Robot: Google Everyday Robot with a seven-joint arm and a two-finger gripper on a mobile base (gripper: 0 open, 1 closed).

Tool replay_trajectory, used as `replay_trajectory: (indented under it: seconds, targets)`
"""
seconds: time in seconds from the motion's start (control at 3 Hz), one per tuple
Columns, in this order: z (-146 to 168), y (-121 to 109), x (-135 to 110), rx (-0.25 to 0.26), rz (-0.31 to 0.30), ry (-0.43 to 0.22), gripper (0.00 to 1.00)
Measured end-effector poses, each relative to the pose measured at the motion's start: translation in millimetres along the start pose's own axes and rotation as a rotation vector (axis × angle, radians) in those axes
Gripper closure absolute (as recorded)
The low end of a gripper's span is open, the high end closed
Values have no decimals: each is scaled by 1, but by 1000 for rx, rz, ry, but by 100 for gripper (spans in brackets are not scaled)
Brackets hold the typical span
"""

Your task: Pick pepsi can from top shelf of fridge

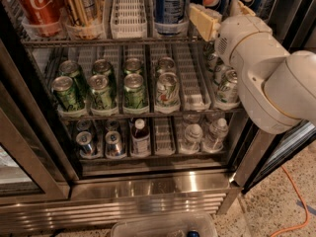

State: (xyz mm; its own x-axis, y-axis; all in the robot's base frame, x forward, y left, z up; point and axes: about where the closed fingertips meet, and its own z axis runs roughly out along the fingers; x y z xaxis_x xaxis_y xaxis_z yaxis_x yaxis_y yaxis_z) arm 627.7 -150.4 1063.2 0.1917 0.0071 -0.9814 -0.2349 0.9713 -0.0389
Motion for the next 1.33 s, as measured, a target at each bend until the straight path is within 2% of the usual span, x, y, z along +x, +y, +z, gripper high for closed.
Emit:
replay_trajectory:
  seconds: [0.33, 0.67, 1.33]
  targets:
    - [2, 2, 2, -4, 6, 1, 31]
    - [6, 5, 4, -10, 11, 1, 50]
    - [6, 4, 4, -8, 13, -2, 96]
